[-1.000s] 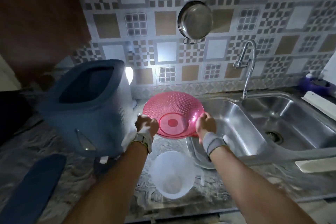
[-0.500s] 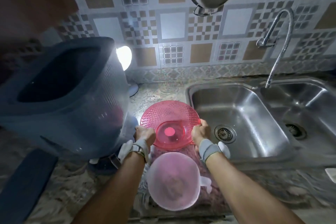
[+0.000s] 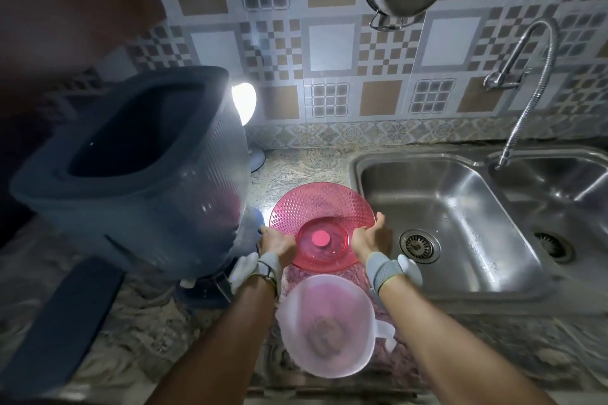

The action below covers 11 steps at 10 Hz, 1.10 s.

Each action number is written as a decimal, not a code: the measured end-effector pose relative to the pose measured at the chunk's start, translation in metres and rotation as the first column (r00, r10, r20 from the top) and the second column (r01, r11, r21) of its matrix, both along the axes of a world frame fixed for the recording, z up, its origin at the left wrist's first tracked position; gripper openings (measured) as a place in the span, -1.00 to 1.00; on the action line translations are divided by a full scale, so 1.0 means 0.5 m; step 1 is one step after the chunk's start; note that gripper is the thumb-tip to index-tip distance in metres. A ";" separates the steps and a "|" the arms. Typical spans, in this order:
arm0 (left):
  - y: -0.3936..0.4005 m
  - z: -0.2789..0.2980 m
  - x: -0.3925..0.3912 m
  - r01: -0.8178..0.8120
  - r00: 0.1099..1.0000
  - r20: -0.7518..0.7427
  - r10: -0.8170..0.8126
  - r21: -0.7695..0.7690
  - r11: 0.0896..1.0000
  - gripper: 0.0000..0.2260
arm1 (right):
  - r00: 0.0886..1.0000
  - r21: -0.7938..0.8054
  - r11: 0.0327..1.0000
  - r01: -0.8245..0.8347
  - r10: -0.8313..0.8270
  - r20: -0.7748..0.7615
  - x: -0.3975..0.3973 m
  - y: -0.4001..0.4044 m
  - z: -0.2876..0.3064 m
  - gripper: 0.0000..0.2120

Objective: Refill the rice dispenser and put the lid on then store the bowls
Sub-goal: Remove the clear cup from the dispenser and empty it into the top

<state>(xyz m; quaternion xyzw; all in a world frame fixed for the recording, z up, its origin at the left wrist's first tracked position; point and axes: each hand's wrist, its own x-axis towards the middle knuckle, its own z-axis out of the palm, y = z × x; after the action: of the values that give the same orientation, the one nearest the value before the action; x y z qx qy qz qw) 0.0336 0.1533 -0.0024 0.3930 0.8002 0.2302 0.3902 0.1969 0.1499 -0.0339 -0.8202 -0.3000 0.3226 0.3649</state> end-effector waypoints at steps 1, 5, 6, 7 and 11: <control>-0.025 0.019 -0.010 0.100 0.991 -0.099 -0.094 0.053 0.994 -0.46 | 0.989 0.054 0.998 -0.030 0.022 0.149 -0.023 -0.010 0.033 -0.43; -0.181 0.116 -0.092 0.427 0.897 -0.230 -0.378 0.226 0.876 -0.60 | 0.917 0.211 0.940 -0.266 0.180 0.355 -0.166 -0.108 0.133 -0.70; -0.233 0.118 -0.151 0.454 0.888 -0.234 -0.396 0.301 0.839 -0.68 | 0.915 0.261 0.922 -0.284 0.179 0.362 -0.236 -0.158 0.143 -0.72; -0.280 0.108 -0.239 0.613 0.785 -0.262 -0.561 0.203 0.763 -0.75 | 0.933 0.308 0.912 -0.270 0.169 0.318 -0.322 -0.215 0.141 -0.74; -0.301 0.010 -0.504 0.582 0.805 -0.246 -0.540 0.151 0.799 -0.73 | 0.967 0.161 0.972 -0.172 0.135 0.218 -0.514 -0.309 0.075 -0.72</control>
<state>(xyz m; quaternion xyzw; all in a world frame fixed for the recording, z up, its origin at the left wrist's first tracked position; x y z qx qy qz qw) -0.2182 0.0028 0.0027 0.6735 0.6504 0.1517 0.3168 -0.0599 -0.0045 0.0038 -0.7872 -0.4268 0.2355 0.3777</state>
